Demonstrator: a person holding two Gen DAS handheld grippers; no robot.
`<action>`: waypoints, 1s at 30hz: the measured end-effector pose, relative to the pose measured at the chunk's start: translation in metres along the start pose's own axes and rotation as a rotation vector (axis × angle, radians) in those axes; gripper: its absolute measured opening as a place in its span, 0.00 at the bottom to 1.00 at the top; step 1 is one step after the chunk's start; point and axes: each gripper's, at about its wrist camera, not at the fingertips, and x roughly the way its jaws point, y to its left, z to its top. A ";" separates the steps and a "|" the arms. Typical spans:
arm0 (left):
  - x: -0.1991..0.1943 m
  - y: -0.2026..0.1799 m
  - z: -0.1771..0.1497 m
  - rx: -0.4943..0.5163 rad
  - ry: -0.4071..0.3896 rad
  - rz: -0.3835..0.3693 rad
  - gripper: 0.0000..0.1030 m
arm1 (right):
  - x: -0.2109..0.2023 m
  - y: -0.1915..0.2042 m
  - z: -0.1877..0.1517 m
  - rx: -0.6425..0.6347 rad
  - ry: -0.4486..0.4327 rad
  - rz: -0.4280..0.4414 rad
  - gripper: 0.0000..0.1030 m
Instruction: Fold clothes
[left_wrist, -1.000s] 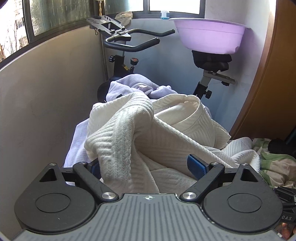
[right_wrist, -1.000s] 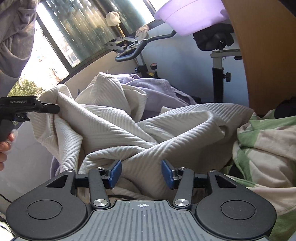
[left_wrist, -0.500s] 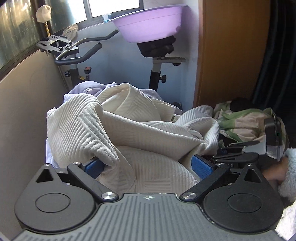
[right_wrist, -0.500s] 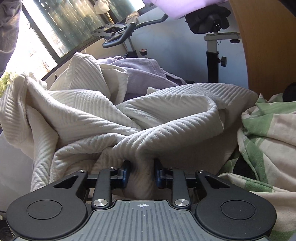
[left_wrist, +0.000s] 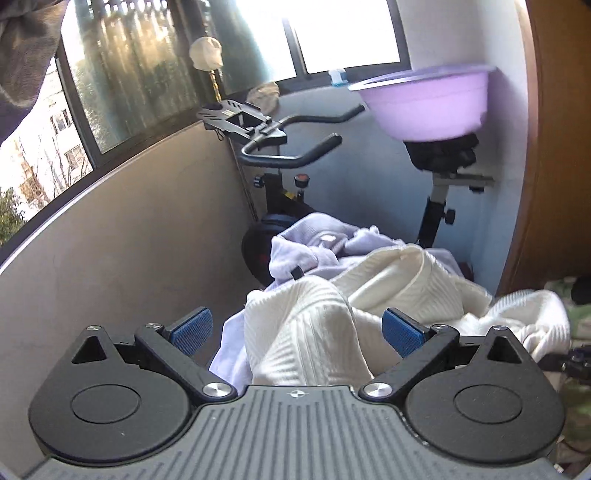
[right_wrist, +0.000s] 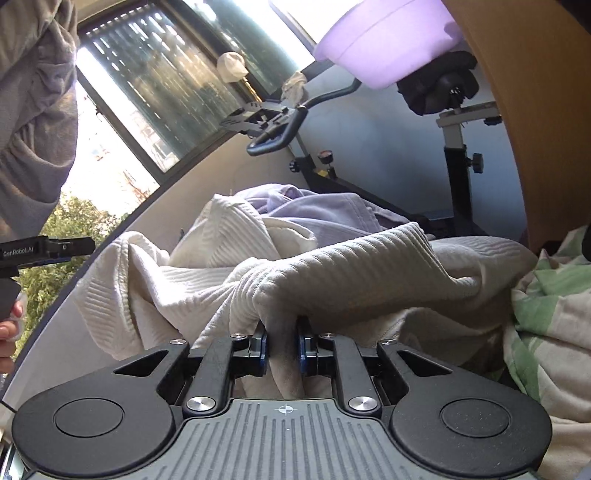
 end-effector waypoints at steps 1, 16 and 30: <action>-0.004 0.008 0.003 -0.043 -0.010 -0.016 0.97 | 0.003 -0.001 0.000 0.002 0.004 -0.006 0.13; 0.047 -0.078 -0.051 0.064 0.321 -0.515 0.97 | 0.009 -0.005 -0.007 0.046 0.035 -0.036 0.13; 0.098 -0.107 -0.075 0.188 0.388 -0.366 0.68 | 0.003 -0.004 -0.013 0.059 0.030 -0.057 0.13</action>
